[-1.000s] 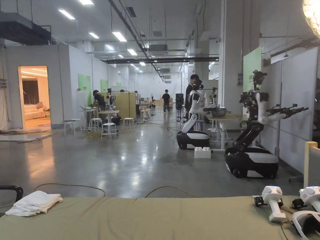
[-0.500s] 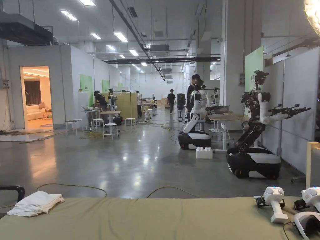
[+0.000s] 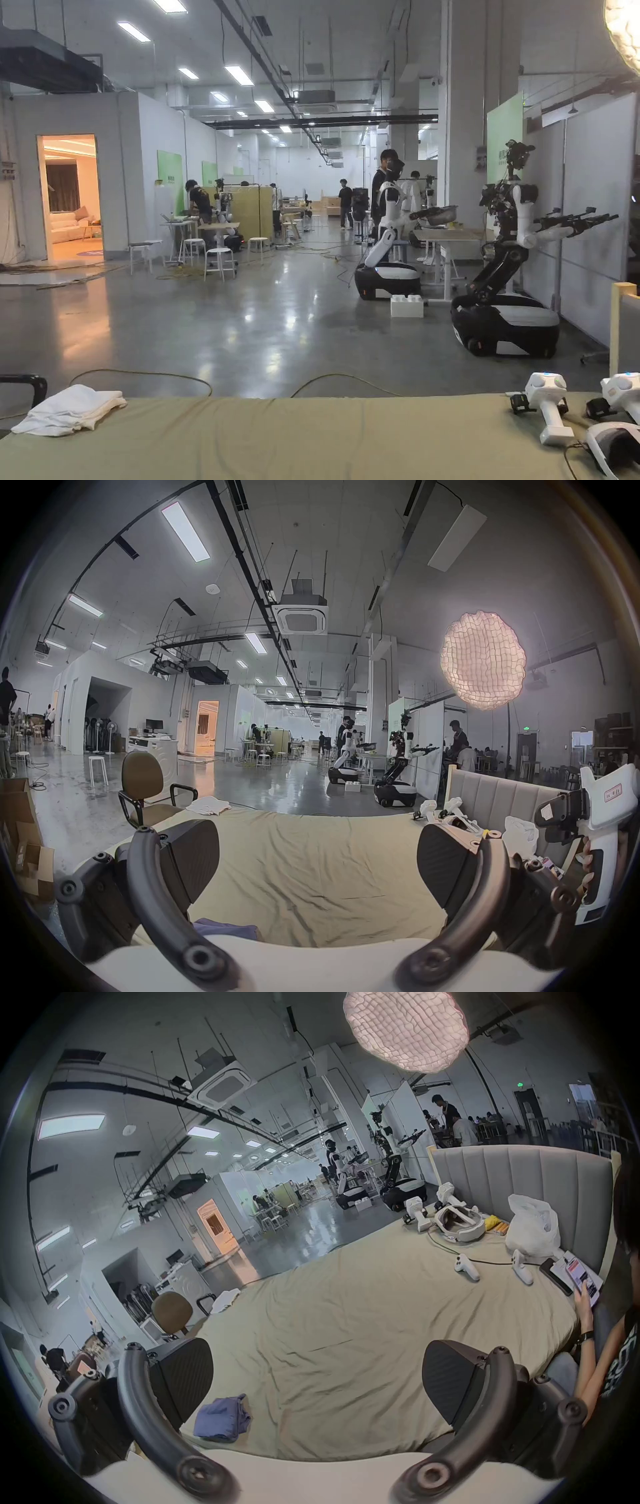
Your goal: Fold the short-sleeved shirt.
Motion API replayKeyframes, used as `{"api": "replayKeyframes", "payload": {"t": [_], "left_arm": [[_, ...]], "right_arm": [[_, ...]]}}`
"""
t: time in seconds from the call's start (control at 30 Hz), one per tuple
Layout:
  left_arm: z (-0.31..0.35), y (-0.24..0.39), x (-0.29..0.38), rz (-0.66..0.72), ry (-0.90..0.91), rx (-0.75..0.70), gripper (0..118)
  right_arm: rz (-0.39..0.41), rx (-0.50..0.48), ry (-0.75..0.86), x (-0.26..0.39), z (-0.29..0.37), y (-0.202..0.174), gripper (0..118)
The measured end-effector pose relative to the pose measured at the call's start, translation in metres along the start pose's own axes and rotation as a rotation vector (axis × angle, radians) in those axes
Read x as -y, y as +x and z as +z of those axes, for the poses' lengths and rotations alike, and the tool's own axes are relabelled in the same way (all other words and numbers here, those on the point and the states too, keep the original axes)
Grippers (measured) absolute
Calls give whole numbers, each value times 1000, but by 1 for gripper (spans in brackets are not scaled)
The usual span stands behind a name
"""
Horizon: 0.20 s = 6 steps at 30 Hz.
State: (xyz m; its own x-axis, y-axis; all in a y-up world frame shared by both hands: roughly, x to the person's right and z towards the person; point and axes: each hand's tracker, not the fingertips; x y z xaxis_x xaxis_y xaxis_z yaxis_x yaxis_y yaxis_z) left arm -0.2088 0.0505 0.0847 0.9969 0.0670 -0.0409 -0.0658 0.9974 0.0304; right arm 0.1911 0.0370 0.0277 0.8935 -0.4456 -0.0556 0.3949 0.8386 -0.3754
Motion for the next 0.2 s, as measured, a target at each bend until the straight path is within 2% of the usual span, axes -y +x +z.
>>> {"api": "replayKeyframes", "payload": {"t": [0.07, 0.2], "left_arm": [[1, 0, 0, 2, 0, 2, 116], [0, 2, 0, -6, 0, -1, 116]], "right_arm": [[-13, 6, 21, 2, 0, 4, 118], [35, 45, 51, 1, 6, -1, 118]]}}
